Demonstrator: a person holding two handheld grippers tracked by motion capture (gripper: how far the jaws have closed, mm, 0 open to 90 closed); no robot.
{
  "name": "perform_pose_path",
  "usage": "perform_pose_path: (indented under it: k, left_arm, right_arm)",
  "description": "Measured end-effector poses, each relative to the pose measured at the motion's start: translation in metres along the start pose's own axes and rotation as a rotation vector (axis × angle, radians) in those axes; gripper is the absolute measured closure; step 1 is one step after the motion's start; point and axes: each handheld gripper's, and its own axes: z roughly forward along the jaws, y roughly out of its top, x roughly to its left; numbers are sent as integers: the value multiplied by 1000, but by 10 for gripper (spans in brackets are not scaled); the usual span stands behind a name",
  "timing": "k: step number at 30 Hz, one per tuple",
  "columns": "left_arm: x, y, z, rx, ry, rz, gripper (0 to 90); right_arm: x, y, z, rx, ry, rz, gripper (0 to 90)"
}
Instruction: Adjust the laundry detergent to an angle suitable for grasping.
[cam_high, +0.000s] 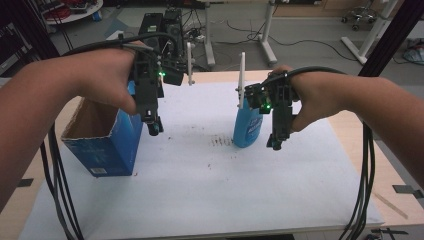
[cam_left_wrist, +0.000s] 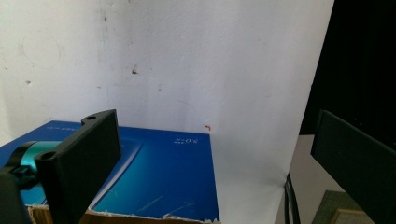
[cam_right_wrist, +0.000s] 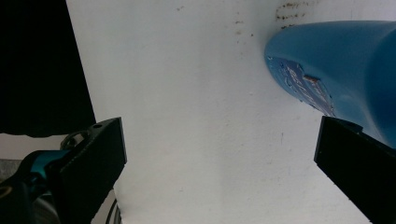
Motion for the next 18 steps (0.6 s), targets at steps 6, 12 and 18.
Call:
perform_pose_path:
  k: [6, 12, 18]
  left_arm:
    - [-1, 0, 0, -2, 4, 0, 16]
    - [-3, -1, -1, 1, 6, -4, 16]
    - [-5, -4, -1, 3, 9, -11, 16]
  right_arm:
    - [1, 0, 0, 4, 1, -12, 15]
    - [3, -1, -1, 4, -2, -5, 15]
    - [7, -1, -2, 4, -8, -13, 15]
